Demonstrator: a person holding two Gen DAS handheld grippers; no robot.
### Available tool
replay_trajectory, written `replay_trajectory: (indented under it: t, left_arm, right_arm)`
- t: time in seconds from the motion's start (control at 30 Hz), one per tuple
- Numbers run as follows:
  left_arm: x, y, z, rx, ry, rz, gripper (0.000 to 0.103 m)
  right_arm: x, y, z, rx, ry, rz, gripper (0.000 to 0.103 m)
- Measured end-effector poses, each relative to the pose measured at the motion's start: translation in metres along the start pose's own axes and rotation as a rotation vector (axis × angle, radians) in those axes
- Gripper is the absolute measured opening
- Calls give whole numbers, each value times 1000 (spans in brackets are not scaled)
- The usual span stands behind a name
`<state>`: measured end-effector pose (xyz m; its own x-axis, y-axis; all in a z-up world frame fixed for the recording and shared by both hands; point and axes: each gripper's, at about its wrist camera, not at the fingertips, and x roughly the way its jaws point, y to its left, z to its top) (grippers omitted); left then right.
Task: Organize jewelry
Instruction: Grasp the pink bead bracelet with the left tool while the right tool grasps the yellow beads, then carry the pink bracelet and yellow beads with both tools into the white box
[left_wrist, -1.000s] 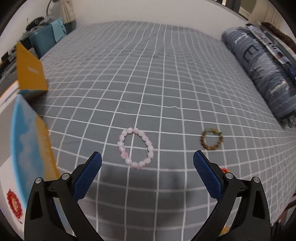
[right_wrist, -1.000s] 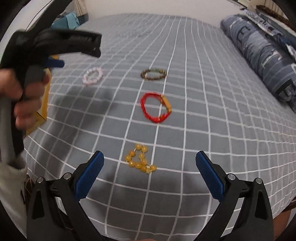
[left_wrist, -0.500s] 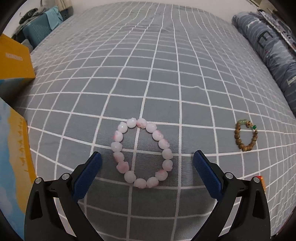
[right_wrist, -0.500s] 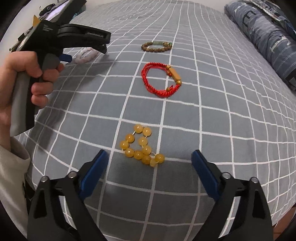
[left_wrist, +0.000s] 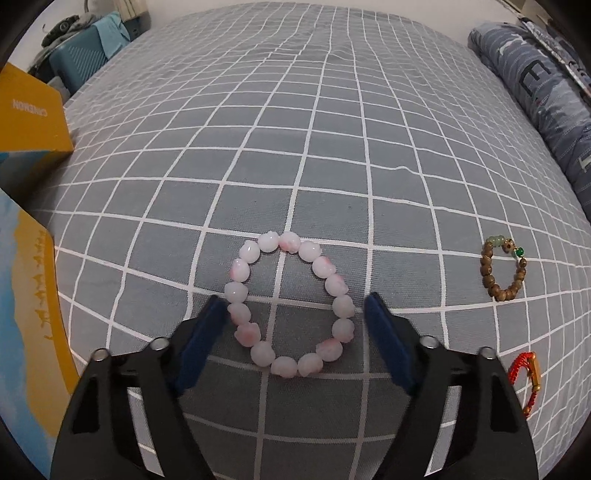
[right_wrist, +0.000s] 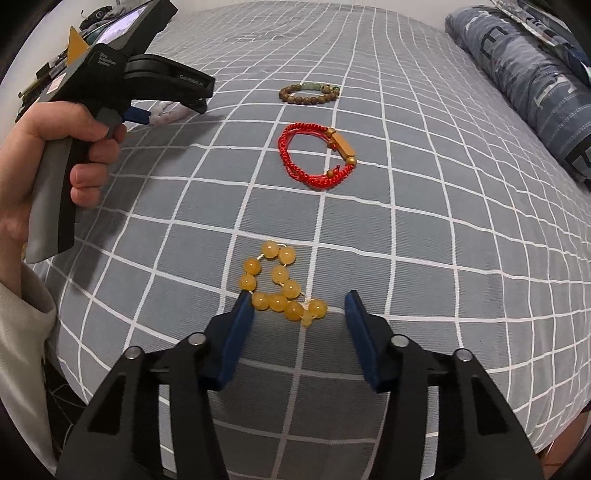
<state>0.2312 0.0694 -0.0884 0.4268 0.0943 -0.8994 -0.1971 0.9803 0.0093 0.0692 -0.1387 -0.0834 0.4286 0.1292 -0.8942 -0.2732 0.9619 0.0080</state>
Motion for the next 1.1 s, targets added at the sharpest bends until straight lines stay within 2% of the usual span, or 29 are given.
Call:
replay_trajectory:
  t: [0.13,0.2,0.23,0.27,0.3,0.4,1.1]
  left_arm:
    - [-5,0,-3,-9,-7,7,50]
    - [-6,0,-4,-10,-11,16,38]
    - [-7,0,-4,-7,-12,16,28]
    - [-8,1,-4,-7,-12,11,20]
    - [-10,1,-5,-11,-12,5,19]
    - [-15,2,-5,-8,-17,-13,10]
    - [-51,1,-5,-28,-101,-52,9]
  right_arm:
    - [0,2,-1,-15,-15,-13,29]
    - [-1,3,-2,-21,-21,-20,19]
    - [-1,3,-2,-23,-24,-25,15]
    - [-2,4,-2,-23,-26,-29,13]
    - [-4,3,-3,-18,-33,-27,13]
    - [-7,3,-3,-11,-56,-30,13]
    - [-37,0,-1,25,-231,-33,13]
